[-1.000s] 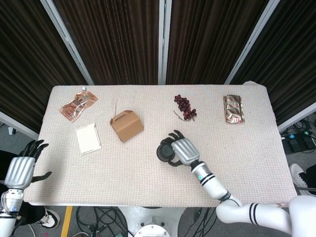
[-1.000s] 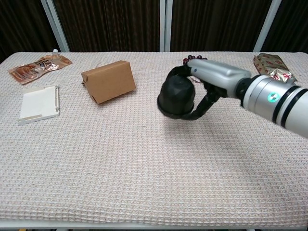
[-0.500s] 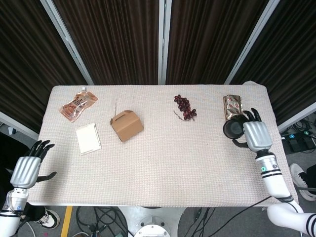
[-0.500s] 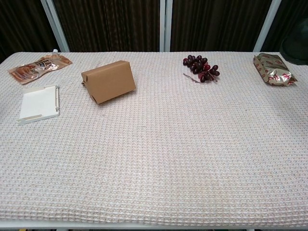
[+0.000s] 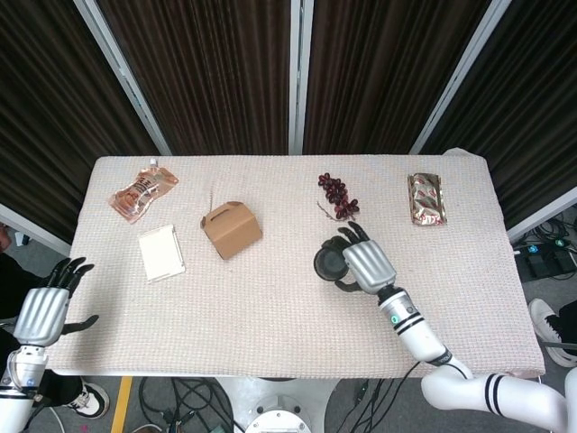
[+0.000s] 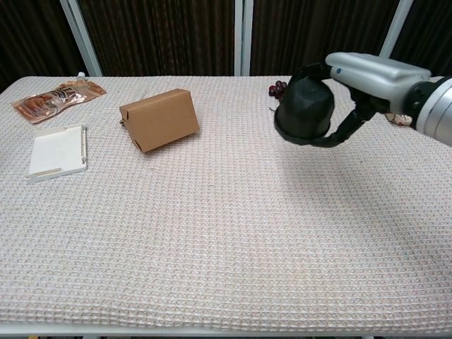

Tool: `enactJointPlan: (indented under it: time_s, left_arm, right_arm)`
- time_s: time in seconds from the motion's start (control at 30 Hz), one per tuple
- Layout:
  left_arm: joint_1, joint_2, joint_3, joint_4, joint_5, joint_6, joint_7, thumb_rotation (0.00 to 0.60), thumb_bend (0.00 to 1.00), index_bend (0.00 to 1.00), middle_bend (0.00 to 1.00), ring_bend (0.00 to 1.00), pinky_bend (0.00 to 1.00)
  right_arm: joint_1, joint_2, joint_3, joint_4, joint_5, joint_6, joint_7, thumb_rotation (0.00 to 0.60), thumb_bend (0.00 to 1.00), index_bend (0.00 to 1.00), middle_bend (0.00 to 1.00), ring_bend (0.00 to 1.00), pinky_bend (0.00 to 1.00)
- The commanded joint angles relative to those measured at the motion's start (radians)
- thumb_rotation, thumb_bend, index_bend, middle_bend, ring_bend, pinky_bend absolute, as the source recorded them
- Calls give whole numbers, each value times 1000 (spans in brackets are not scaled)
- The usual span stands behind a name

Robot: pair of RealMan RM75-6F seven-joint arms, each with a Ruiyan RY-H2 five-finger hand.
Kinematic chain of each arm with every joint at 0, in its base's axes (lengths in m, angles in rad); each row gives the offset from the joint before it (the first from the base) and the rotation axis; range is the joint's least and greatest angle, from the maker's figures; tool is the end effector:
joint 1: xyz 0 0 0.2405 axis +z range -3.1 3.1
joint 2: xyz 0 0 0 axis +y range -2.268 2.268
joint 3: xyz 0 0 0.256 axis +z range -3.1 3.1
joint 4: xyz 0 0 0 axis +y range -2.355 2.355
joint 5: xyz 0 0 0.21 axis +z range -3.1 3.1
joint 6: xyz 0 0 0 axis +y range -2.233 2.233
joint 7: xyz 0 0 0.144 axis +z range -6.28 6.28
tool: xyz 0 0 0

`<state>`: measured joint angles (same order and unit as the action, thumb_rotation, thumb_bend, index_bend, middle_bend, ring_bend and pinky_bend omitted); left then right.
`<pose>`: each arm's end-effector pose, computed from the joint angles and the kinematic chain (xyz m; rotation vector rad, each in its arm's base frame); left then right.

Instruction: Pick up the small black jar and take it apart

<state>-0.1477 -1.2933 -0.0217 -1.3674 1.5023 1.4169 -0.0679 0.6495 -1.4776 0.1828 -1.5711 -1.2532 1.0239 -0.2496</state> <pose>-0.3358 0.1984 0.1124 -1.4610 -0.9333 -0.8872 -0.1518 -0.3246 0.0101 1.8358 -0.9577 1.0522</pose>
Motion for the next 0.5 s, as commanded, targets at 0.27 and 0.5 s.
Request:
enactJointPlan:
  time_s: [0.27,0.5]
  left_arm:
    - [-13,-11,4,1,14,-11,13,600,23,165,107,76,307]
    - [-6,-5,1,-12,1,-5,28,600,23,165,107,76,307]
  right_arm:
    - [-162,183,-23,97,84,45,168,600,171,367,434,112,0]
    - [-24,0,-31,83,-20,-58,84,600,171,369,434,113,0]
